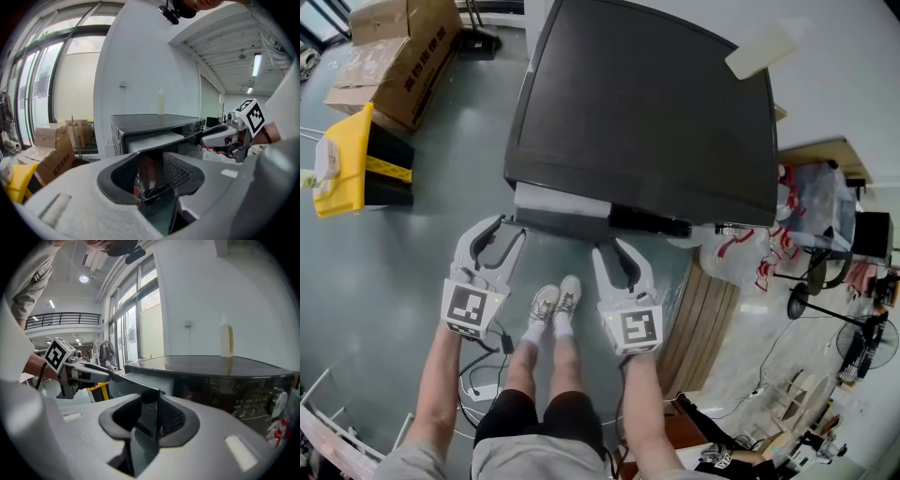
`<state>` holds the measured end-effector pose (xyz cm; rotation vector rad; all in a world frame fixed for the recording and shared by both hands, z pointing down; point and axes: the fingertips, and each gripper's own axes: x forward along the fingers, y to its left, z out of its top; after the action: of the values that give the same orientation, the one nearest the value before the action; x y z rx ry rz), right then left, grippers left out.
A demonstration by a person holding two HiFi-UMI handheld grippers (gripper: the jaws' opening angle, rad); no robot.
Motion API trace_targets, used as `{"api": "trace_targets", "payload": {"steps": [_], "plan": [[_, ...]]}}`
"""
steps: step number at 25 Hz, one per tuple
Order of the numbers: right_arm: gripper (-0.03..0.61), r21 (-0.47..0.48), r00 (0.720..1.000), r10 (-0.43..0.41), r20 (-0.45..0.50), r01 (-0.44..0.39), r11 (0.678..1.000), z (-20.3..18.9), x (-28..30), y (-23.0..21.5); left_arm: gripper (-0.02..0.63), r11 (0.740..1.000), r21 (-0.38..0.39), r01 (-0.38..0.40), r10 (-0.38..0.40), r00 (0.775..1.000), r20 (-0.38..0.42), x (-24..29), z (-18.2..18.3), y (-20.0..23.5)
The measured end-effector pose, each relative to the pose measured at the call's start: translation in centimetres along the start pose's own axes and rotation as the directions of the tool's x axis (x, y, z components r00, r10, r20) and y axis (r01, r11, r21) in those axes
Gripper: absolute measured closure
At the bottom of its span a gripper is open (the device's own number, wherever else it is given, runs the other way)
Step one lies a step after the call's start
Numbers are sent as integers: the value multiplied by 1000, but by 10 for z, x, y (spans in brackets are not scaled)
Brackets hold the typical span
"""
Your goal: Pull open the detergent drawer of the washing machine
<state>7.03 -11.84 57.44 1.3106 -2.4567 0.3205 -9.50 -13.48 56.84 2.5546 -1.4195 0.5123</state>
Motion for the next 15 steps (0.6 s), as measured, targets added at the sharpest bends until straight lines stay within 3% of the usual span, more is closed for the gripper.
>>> {"api": "trace_targets", "payload": {"steps": [15], "plan": [[458, 37, 1000, -11, -9, 12, 999, -19, -41, 34, 439, 1000, -14, 11, -11, 999, -31, -46, -20, -27]]}}
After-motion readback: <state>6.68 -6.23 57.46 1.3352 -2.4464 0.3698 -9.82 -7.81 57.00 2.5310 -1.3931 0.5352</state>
